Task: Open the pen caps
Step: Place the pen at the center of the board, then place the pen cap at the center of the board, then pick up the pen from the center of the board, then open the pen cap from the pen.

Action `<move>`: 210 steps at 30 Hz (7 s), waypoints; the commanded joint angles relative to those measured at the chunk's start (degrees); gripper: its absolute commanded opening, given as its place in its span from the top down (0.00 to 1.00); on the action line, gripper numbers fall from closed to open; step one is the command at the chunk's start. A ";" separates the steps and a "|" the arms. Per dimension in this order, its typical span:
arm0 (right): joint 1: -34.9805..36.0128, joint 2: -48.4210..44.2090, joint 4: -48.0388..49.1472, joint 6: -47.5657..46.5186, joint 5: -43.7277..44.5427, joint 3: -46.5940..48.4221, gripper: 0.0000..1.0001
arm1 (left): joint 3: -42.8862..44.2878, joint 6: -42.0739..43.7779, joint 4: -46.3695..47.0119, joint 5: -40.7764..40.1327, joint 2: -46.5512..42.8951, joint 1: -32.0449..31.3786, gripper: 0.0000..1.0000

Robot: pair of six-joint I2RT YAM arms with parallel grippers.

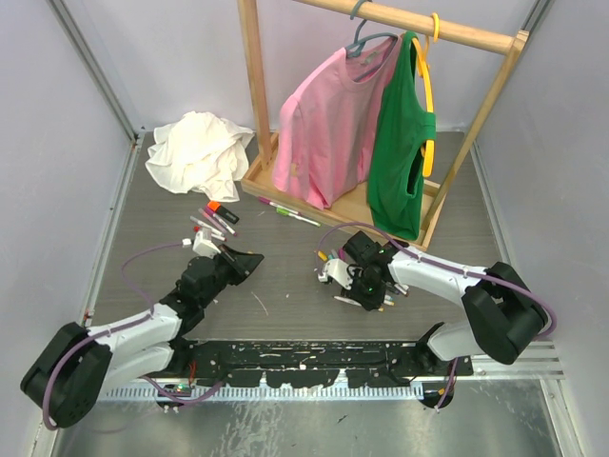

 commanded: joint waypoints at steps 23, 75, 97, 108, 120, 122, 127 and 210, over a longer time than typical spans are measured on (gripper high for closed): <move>-0.95 -0.58 2.84 0.38 2.91 -0.28 0.68 | 22.71 -7.18 -4.12 -10.12 36.15 -16.52 1.00; -3.57 -9.55 19.22 -3.85 -8.48 12.43 0.45 | 13.74 25.10 -12.09 -14.39 8.45 -17.76 0.25; -2.02 31.46 27.45 12.03 6.73 39.58 0.53 | 3.98 36.35 -20.93 -29.41 -16.48 -17.50 0.02; -1.92 36.10 28.14 14.98 12.44 41.43 0.56 | 3.74 36.40 -20.74 -29.41 -16.68 -17.46 0.02; -1.96 38.51 23.33 14.45 4.92 43.47 0.75 | 3.64 36.67 -20.64 -28.87 -16.75 -17.51 0.02; -1.95 38.32 21.87 14.45 1.37 43.87 0.83 | 3.55 36.69 -20.65 -28.77 -16.97 -17.50 0.02; -1.52 37.96 18.05 13.16 -4.06 44.58 0.88 | 3.07 36.77 -20.69 -28.62 -18.01 -17.46 0.02; -6.76 -10.12 12.42 8.21 -35.12 18.13 0.99 | 8.55 9.39 27.40 0.30 3.69 -18.19 0.71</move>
